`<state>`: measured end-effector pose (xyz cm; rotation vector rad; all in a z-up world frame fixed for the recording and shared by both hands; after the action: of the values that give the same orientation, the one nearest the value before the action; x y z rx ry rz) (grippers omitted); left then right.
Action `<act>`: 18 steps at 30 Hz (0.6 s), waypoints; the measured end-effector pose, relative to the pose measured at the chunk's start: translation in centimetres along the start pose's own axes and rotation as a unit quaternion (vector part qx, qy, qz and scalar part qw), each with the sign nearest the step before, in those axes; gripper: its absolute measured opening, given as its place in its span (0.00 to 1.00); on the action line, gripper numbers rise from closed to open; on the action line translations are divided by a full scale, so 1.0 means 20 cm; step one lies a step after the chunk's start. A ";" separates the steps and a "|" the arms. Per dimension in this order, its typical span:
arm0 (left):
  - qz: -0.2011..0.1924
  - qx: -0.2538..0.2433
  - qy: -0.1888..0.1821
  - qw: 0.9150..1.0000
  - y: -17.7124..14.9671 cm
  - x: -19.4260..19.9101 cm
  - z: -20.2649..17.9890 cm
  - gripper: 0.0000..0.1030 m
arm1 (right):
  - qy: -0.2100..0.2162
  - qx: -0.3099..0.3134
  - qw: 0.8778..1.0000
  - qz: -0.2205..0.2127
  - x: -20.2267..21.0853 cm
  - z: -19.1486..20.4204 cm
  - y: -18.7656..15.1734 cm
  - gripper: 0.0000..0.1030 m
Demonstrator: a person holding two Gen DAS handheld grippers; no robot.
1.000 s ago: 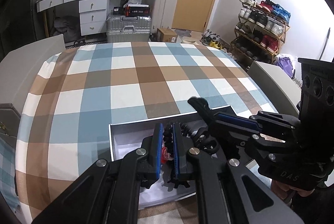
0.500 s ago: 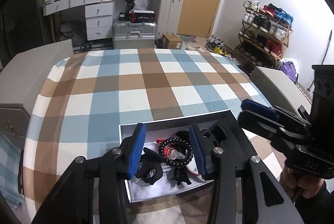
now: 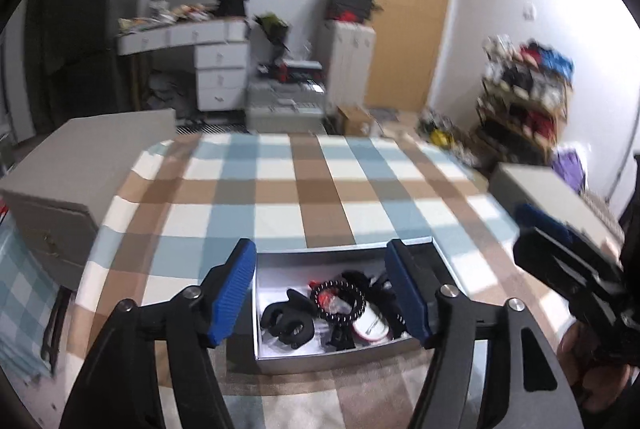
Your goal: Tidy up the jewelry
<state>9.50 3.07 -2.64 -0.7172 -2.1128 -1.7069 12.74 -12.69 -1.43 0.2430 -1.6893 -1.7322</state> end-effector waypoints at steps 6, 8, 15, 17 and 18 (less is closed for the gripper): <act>-0.057 0.001 0.029 0.998 0.00 0.09 -0.01 0.79 | -0.016 0.022 0.998 -0.063 0.16 0.06 0.04 1.00; -0.067 -0.003 0.034 0.997 0.00 0.11 -0.02 0.80 | -0.014 0.028 0.997 -0.077 0.20 0.08 0.05 1.00; -0.114 0.005 0.054 0.992 -0.04 0.15 0.01 0.87 | -0.025 0.029 0.995 -0.095 0.24 0.12 0.00 1.00; -0.126 0.006 0.058 0.990 -0.06 0.17 0.02 0.94 | -0.034 0.034 0.994 -0.097 0.25 0.13 -0.02 1.00; -0.133 0.003 0.056 0.990 -0.07 0.17 0.02 0.98 | -0.039 0.037 0.994 -0.099 0.26 0.14 -0.03 1.00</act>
<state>5.90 3.96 -1.92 -0.3384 -2.2124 -1.8238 7.14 -13.57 0.03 0.3933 -1.8404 -1.8459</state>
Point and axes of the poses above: each gripper's, at about its wrist camera, not at the fingertips, and x roughly against the way its jaws point, z to its left, y to its top, the point moved 2 cm from there along -x, roughly the way its jaws point, and after that the axes turned 5 degrees about x, right-handed, at the moved point
